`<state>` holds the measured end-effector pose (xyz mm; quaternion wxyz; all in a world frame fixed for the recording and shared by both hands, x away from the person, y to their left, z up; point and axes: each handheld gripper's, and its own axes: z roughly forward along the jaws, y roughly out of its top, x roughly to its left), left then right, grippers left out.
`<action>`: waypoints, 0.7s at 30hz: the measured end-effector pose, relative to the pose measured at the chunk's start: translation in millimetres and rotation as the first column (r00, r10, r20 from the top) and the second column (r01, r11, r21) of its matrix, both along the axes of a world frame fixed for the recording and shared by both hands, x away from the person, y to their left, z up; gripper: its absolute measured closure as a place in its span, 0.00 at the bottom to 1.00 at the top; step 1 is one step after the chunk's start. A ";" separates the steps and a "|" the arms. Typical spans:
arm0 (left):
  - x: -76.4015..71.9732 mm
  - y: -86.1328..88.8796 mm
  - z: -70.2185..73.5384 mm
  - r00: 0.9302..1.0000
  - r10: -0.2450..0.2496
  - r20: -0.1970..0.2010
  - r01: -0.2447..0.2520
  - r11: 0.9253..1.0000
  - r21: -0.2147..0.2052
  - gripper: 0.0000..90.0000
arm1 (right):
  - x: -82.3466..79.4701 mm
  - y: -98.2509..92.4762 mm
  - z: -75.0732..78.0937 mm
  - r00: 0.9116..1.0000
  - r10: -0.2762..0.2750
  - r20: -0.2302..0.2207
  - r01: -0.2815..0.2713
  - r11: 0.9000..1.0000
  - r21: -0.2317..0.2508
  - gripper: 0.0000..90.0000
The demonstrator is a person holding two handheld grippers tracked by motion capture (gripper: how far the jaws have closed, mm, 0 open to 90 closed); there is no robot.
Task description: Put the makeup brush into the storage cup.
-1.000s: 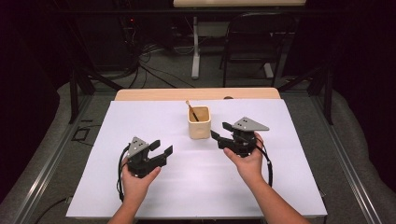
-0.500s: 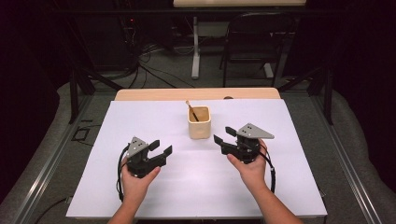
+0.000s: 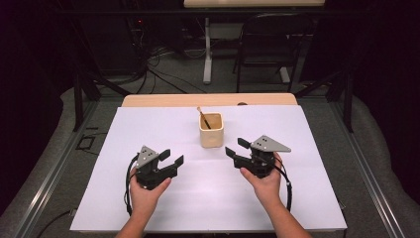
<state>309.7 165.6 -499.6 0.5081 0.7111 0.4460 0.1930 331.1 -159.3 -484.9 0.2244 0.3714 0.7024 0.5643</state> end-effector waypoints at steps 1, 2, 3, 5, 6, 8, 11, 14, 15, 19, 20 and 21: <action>0.0 -0.4 0.0 1.000 -0.002 -0.002 0.002 1.000 0.000 0.46 | -0.4 0.4 -0.2 1.000 -0.002 -0.001 0.002 1.000 0.003 0.47; 0.0 -0.7 0.0 1.000 -0.002 -0.002 0.002 1.000 -0.001 0.46 | -1.4 0.3 0.0 1.000 0.000 -0.009 0.000 1.000 0.003 0.47; 0.0 -0.8 0.0 1.000 -0.003 -0.003 0.003 1.000 -0.001 0.46 | -1.8 0.0 -0.3 1.000 -0.001 -0.007 0.001 1.000 0.005 0.47; -0.2 -1.4 0.0 1.000 0.000 -0.003 0.000 1.000 0.003 0.46 | -2.9 -0.7 -0.6 1.000 0.001 -0.007 -0.001 1.000 0.009 0.47; -0.1 -1.3 -0.1 1.000 0.000 -0.003 0.000 1.000 0.005 0.46 | -3.3 -0.6 -1.2 1.000 0.002 -0.005 -0.002 1.000 0.013 0.47; 0.1 -1.2 -0.3 1.000 0.002 0.000 -0.002 1.000 0.003 0.46 | -4.6 -0.9 -1.9 1.000 0.003 -0.004 -0.003 1.000 0.002 0.47; 0.3 -0.3 -0.2 1.000 0.000 -0.002 0.000 1.000 0.004 0.46 | -7.7 -0.9 -4.3 1.000 0.000 0.009 0.000 1.000 -0.009 0.47; 0.5 0.3 -0.2 1.000 0.009 0.000 -0.009 1.000 0.004 0.46 | -11.3 -2.7 -6.7 1.000 -0.003 0.007 0.003 1.000 -0.010 0.47; 0.6 0.4 -0.3 1.000 0.010 0.000 -0.010 1.000 0.004 0.46 | -12.0 -3.3 -7.8 1.000 -0.002 0.010 0.002 1.000 -0.007 0.47; 0.7 -0.6 -0.9 1.000 0.008 -0.003 -0.008 1.000 0.008 0.46 | -14.7 -6.2 -9.7 1.000 0.003 -0.002 -0.002 1.000 0.006 0.47; 0.7 -1.0 -1.1 1.000 0.006 -0.003 -0.006 1.000 0.008 0.46 | -14.0 -6.1 -10.9 1.000 0.002 0.016 -0.002 1.000 0.015 0.47; 0.4 -1.4 -1.1 1.000 0.007 -0.005 -0.007 1.000 0.011 0.46 | -14.4 -6.6 -11.3 1.000 0.000 0.016 0.000 1.000 0.015 0.47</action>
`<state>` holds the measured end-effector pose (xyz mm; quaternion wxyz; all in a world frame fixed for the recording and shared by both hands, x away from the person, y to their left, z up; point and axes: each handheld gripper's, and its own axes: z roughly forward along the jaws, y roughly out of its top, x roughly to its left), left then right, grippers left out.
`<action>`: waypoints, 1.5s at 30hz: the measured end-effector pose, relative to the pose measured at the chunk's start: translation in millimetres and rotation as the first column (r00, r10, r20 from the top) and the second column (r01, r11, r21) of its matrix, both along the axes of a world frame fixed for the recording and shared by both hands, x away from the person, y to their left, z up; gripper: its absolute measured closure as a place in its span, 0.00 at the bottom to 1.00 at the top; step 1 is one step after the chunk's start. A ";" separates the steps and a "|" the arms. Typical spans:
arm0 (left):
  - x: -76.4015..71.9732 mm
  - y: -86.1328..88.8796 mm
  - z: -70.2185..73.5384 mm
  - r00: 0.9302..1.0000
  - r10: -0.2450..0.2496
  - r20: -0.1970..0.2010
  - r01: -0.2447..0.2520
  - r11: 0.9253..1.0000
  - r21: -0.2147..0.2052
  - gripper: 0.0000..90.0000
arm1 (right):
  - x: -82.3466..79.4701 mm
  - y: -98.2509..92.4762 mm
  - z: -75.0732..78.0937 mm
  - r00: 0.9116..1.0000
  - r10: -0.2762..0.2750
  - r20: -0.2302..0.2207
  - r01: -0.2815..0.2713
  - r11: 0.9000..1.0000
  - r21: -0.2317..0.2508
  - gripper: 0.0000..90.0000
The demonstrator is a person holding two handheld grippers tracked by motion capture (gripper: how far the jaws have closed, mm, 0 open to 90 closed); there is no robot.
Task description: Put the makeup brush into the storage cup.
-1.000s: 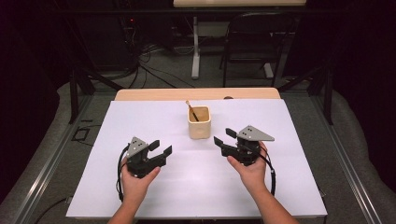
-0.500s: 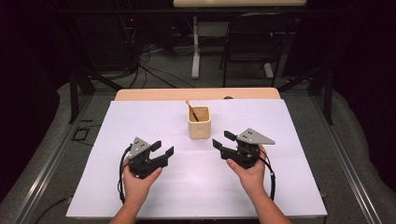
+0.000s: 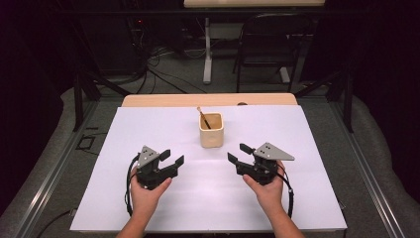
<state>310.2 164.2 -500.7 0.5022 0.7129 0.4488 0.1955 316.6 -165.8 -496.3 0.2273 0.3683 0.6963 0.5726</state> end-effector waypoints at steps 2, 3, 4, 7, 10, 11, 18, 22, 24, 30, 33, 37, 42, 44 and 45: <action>-0.1 -0.5 -0.4 1.000 -0.001 -0.002 0.001 1.000 0.002 0.46 | -0.9 -0.6 -0.5 1.000 0.007 -0.010 -0.007 1.000 0.002 0.47; -0.1 -0.5 -0.5 1.000 -0.001 -0.002 0.001 1.000 0.001 0.46 | -1.0 -0.6 -0.9 1.000 0.007 -0.008 -0.007 1.000 0.000 0.47; -0.2 -0.6 -0.6 1.000 -0.001 -0.004 0.001 1.000 0.002 0.46 | -1.2 -0.5 -1.1 1.000 0.006 -0.005 -0.006 1.000 -0.004 0.47; 0.2 -0.2 -1.1 1.000 -0.002 -0.002 0.002 1.000 -0.002 0.46 | -2.0 -0.1 -1.4 1.000 0.007 -0.002 -0.007 1.000 -0.003 0.47; 0.2 0.2 -1.1 1.000 -0.002 -0.003 0.002 1.000 -0.001 0.46 | -3.5 -2.2 -1.0 1.000 0.004 -0.009 -0.004 1.000 -0.004 0.47; 0.3 0.4 -1.1 1.000 -0.003 -0.003 0.003 1.000 0.000 0.46 | -3.4 -2.5 -1.7 1.000 0.003 -0.006 -0.003 1.000 0.005 0.47; -0.1 1.3 -0.7 1.000 0.003 0.001 -0.003 1.000 -0.012 0.46 | -5.6 -3.2 -6.2 1.000 -0.002 -0.017 0.002 1.000 0.005 0.47; -0.2 2.2 -0.3 1.000 0.006 0.001 -0.006 1.000 -0.011 0.46 | -6.2 -2.5 -9.2 1.000 -0.004 -0.017 0.004 1.000 0.003 0.47; -0.1 2.5 -0.2 1.000 0.006 0.002 -0.006 1.000 -0.010 0.46 | -7.1 -3.7 -9.1 1.000 -0.003 -0.028 0.003 1.000 -0.009 0.47; 0.2 2.2 -0.5 1.000 0.007 0.001 -0.007 1.000 -0.009 0.46 | -7.7 -3.5 -12.4 0.999 -0.003 -0.032 0.002 1.000 -0.014 0.47; 0.4 2.9 -0.5 1.000 0.007 0.000 -0.007 1.000 -0.009 0.46 | -7.4 -3.0 -14.2 1.000 -0.003 -0.021 0.003 1.000 -0.015 0.47; 0.6 3.0 -0.6 1.000 0.009 0.000 -0.009 1.000 -0.009 0.46 | -7.9 -3.3 -14.6 1.000 -0.004 -0.026 0.004 1.000 -0.016 0.47; 0.6 3.6 -0.7 1.000 0.010 -0.001 -0.010 1.000 -0.006 0.46 | -8.6 -4.6 -14.7 1.000 -0.003 -0.030 0.002 1.000 -0.029 0.47; 0.8 3.7 -0.9 1.000 0.012 -0.002 -0.012 1.000 -0.008 0.46 | -8.4 -4.5 -16.0 1.000 -0.006 -0.024 0.006 1.000 -0.019 0.47; 0.9 3.9 -0.9 1.000 0.009 -0.002 -0.009 1.000 -0.011 0.46 | -8.2 -4.6 -16.7 1.000 -0.008 -0.024 0.008 1.000 -0.014 0.47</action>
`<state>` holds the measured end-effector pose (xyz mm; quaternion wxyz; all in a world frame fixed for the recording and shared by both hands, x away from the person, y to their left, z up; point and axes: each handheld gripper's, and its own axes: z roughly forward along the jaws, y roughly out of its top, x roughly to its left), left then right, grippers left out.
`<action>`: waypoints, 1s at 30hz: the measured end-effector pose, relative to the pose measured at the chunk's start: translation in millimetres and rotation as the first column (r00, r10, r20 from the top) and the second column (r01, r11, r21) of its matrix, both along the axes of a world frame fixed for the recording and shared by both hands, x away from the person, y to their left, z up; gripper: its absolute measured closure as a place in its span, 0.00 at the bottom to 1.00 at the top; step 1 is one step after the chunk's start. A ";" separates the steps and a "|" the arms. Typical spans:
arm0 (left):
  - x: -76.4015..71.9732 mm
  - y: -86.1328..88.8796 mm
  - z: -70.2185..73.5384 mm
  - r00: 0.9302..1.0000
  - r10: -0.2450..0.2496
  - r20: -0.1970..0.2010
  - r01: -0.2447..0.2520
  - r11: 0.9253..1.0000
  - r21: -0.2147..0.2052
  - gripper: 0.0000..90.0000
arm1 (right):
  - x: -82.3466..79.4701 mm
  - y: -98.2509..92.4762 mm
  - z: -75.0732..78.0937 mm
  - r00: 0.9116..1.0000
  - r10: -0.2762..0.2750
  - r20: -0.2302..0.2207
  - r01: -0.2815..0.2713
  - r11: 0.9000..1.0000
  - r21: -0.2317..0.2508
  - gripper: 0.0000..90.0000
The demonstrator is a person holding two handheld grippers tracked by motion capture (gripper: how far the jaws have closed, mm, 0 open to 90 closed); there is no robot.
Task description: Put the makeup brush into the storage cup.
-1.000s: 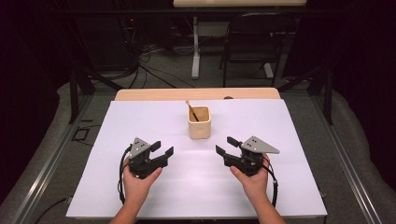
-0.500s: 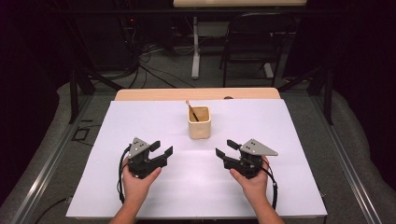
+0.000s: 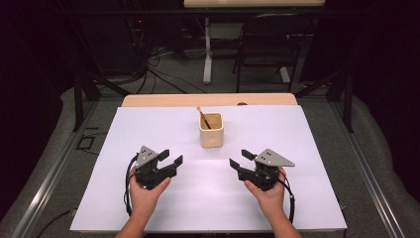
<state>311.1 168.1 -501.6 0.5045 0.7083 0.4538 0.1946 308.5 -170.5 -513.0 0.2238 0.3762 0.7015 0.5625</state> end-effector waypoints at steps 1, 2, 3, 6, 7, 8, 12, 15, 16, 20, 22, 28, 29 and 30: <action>0.1 0.2 0.1 1.000 0.000 0.000 0.000 1.000 0.001 0.46 | -0.2 -0.4 -0.3 1.000 -0.001 -0.008 0.001 1.000 -0.002 0.47; 0.1 0.4 0.1 1.000 -0.001 0.000 0.001 1.000 0.000 0.46 | -0.2 -1.5 -0.2 1.000 -0.002 -0.010 0.002 1.000 -0.015 0.47; 0.1 0.4 0.1 1.000 0.000 0.000 0.000 1.000 -0.001 0.46 | -0.1 -1.5 -0.5 1.000 -0.002 -0.011 0.001 1.000 -0.015 0.47; 0.2 0.5 0.1 1.000 0.000 0.000 0.000 1.000 0.000 0.46 | 0.3 0.0 -1.9 1.000 -0.002 -0.006 0.002 1.000 -0.004 0.47; 0.1 0.5 0.1 1.000 0.000 0.001 0.000 1.000 -0.001 0.46 | 0.2 -0.1 -2.1 1.000 0.000 -0.007 0.000 1.000 -0.007 0.47; 0.2 0.6 0.1 1.000 -0.001 0.002 0.001 1.000 -0.001 0.46 | 0.0 -0.2 -2.3 1.000 0.001 -0.009 -0.001 1.000 -0.016 0.47; 0.2 1.1 0.3 1.000 0.004 0.002 -0.004 1.000 -0.002 0.46 | 0.1 1.0 -4.2 1.000 0.003 -0.012 -0.003 1.000 -0.020 0.47; 0.4 1.5 0.1 1.000 0.003 0.004 -0.003 1.000 -0.003 0.46 | -0.5 0.7 -4.5 1.000 0.008 -0.023 -0.009 1.000 -0.029 0.47; 0.4 1.5 0.1 1.000 0.004 0.004 -0.004 1.000 -0.004 0.46 | -0.5 0.6 -4.7 1.000 0.008 -0.024 -0.009 0.999 -0.031 0.47; 0.3 1.8 0.3 1.000 0.006 0.003 -0.006 1.000 -0.004 0.46 | 0.1 1.7 -6.3 1.000 0.005 -0.020 -0.005 1.000 -0.027 0.47; 0.5 2.0 0.2 1.000 0.008 0.004 -0.008 1.000 -0.007 0.46 | -0.4 1.7 -6.4 1.000 0.004 -0.029 -0.005 1.000 -0.028 0.47; 0.9 2.8 0.3 1.000 0.011 0.002 -0.011 1.000 -0.007 0.46 | 0.3 1.0 -7.1 0.999 0.006 -0.032 -0.008 0.999 -0.036 0.47; 0.9 2.6 0.2 1.000 0.017 0.004 -0.017 1.000 -0.006 0.46 | 0.6 1.1 -7.6 0.999 0.009 -0.033 -0.010 0.999 -0.036 0.47; 1.1 3.1 0.2 1.000 0.011 0.000 -0.011 1.000 -0.005 0.46 | 0.9 1.4 -8.3 1.000 0.007 -0.029 -0.008 0.999 -0.034 0.47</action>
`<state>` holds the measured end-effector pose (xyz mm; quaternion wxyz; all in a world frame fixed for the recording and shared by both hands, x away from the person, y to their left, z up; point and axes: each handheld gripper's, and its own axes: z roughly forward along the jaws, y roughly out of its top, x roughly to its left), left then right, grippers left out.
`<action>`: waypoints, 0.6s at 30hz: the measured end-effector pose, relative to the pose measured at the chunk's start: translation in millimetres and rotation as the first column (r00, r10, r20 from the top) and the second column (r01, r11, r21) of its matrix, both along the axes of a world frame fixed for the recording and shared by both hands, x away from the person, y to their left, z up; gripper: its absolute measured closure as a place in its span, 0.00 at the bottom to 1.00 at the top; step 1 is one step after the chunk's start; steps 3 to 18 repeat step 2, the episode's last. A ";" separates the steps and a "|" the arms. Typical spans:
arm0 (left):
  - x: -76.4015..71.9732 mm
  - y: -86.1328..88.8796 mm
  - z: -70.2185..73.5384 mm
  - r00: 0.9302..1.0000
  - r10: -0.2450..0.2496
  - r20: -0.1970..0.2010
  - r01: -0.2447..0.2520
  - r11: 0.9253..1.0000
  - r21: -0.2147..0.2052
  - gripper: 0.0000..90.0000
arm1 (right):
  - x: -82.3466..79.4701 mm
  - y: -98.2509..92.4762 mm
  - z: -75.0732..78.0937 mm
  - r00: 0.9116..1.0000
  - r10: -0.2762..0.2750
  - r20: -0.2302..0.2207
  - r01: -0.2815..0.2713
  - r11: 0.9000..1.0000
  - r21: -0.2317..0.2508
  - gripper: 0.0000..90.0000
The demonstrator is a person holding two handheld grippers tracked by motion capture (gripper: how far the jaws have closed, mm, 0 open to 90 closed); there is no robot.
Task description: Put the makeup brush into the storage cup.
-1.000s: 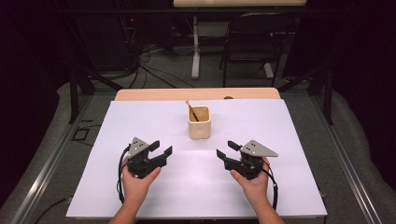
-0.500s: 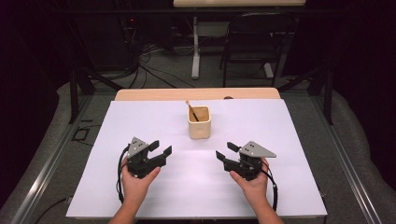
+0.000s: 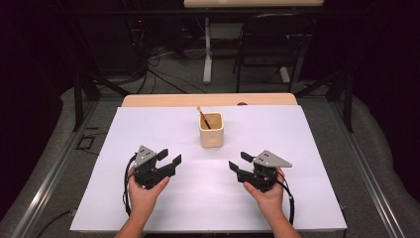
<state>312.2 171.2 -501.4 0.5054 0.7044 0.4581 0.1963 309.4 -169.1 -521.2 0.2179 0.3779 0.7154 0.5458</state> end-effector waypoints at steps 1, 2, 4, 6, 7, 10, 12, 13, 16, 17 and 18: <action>0.0 0.2 0.1 1.000 0.001 -0.001 -0.001 1.000 0.002 0.46 | 0.1 0.2 -0.5 1.000 -0.001 -0.001 0.001 1.000 0.000 0.47; 0.1 0.4 0.0 1.000 0.002 -0.003 -0.002 1.000 0.003 0.46 | 0.3 0.1 -0.8 1.000 -0.001 -0.002 0.001 1.000 -0.003 0.47; 0.1 0.4 0.0 1.000 0.002 -0.003 -0.002 1.000 0.003 0.46 | 0.3 0.1 -0.8 1.000 -0.001 -0.002 0.001 1.000 -0.003 0.47; 0.1 0.4 0.0 1.000 0.002 -0.003 -0.002 1.000 0.003 0.46 | 0.3 0.1 -0.8 1.000 -0.001 -0.002 0.001 1.000 -0.003 0.47; 0.1 0.4 0.0 1.000 0.002 -0.003 -0.002 1.000 0.003 0.46 | 0.3 0.1 -0.8 1.000 -0.001 -0.002 0.001 1.000 -0.003 0.47; 0.1 0.4 0.0 1.000 0.002 -0.003 -0.002 1.000 0.003 0.46 | 0.3 0.1 -0.8 1.000 -0.001 -0.002 0.001 1.000 -0.003 0.47; 0.1 0.4 0.0 1.000 0.002 -0.003 -0.002 1.000 0.003 0.46 | 0.3 0.1 -0.8 1.000 -0.001 -0.002 0.001 1.000 -0.003 0.47; 0.1 0.4 0.0 1.000 0.002 -0.003 -0.002 1.000 0.003 0.46 | 0.3 0.1 -0.8 1.000 -0.001 -0.002 0.001 1.000 -0.003 0.47; 0.1 0.4 0.0 1.000 0.002 -0.003 -0.002 1.000 0.003 0.46 | 0.3 0.1 -0.8 1.000 -0.001 -0.002 0.001 1.000 -0.003 0.47; 0.1 0.4 0.0 1.000 0.002 -0.003 -0.002 1.000 0.003 0.46 | 0.3 0.1 -0.8 1.000 -0.001 -0.002 0.001 1.000 -0.003 0.47; 0.1 0.4 0.0 1.000 0.002 -0.003 -0.002 1.000 0.003 0.46 | 0.3 0.1 -0.8 1.000 -0.001 -0.002 0.001 1.000 -0.003 0.47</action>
